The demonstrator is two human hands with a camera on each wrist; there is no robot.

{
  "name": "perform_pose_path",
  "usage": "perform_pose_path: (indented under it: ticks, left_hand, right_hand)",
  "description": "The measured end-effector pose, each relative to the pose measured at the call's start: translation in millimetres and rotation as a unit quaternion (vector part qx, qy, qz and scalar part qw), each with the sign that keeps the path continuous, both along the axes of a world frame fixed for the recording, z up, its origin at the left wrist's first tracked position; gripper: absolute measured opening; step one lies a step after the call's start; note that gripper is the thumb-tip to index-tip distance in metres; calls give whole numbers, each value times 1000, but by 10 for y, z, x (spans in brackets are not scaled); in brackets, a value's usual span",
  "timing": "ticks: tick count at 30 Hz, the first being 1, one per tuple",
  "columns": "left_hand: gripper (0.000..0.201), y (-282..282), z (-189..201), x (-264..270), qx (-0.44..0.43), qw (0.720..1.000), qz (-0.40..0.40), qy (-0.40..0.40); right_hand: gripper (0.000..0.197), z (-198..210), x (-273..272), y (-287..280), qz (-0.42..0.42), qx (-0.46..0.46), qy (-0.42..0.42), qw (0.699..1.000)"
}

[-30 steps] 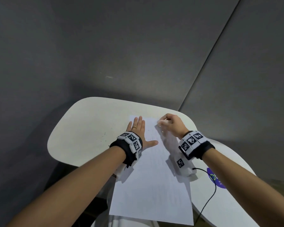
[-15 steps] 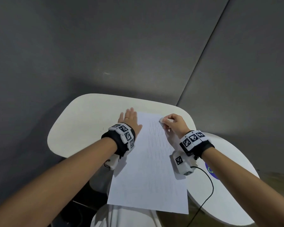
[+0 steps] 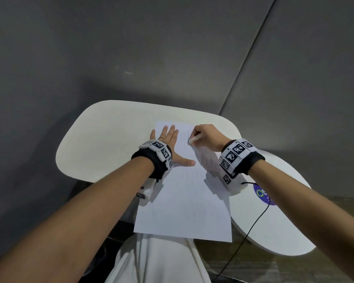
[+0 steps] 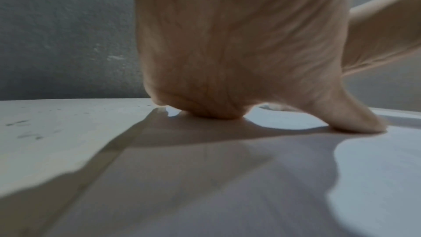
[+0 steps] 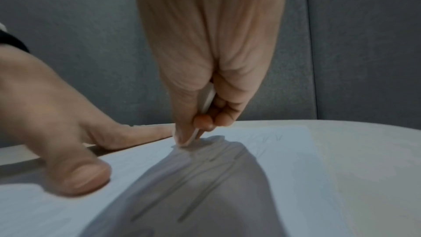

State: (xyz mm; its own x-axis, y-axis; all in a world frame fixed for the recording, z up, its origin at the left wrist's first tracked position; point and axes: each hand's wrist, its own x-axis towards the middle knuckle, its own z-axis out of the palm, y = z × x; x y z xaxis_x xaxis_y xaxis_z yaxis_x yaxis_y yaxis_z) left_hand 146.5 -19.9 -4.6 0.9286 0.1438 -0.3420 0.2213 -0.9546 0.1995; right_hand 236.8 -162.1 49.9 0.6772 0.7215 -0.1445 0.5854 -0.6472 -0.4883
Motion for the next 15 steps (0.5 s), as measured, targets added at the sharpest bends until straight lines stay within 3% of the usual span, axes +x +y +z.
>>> perform_pose_path:
  ticks: [3,10,15]
  left_hand:
    - [135,6,-37,-23,0,1000,-8,-20]
    - [134,-31,-8,-50,-5,999,20,-29]
    - [133,-46,-14,-56,-2,999,17,-29]
  right_hand:
    - [7,13,-41,-39,24,-16,0,1000]
    - [10,-36,185,267,-46,9,-42,998]
    - [8,-19,-113,-47,12,-25,-18,999]
